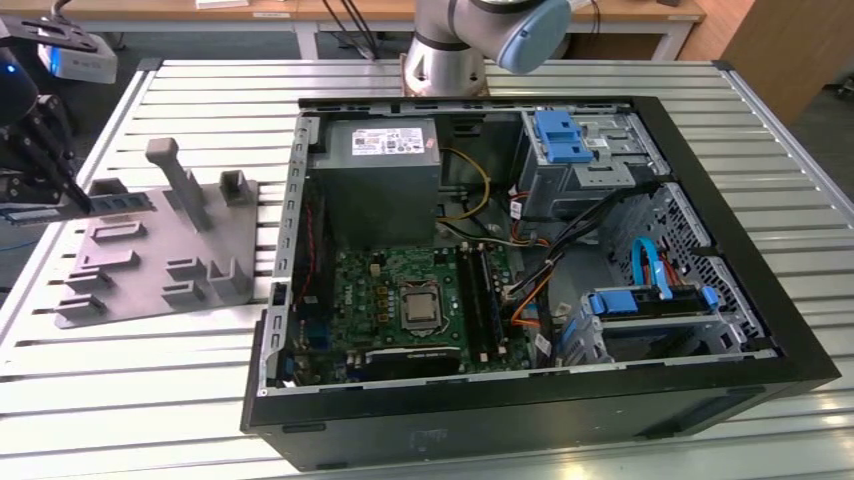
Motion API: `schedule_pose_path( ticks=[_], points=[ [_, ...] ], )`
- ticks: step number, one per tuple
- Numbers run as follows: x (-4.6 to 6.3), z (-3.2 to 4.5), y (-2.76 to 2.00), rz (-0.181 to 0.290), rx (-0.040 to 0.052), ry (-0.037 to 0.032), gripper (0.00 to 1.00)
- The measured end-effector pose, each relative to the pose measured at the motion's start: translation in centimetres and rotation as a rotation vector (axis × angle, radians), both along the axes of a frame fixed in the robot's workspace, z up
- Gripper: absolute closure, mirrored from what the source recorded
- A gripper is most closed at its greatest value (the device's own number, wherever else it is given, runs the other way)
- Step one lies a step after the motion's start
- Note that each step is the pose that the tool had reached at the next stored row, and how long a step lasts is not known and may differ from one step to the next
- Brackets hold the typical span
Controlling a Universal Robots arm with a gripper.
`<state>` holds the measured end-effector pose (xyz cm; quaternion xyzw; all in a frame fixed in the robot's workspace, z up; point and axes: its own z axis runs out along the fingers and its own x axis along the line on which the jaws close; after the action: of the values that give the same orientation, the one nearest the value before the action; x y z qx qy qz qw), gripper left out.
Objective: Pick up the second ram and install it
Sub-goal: 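Pick up the second ram and move it above second insertion slot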
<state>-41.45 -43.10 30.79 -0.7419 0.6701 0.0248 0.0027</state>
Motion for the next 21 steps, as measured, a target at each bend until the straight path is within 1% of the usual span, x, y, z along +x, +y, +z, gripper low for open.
schedule_pose_path(
  ticks=[10,21],
  points=[
    [0.0,0.81,0.00,0.000,0.0004,0.0000,0.86],
    [0.0,1.96,0.00,0.000,0.0008,0.0001,0.86]
  ],
)
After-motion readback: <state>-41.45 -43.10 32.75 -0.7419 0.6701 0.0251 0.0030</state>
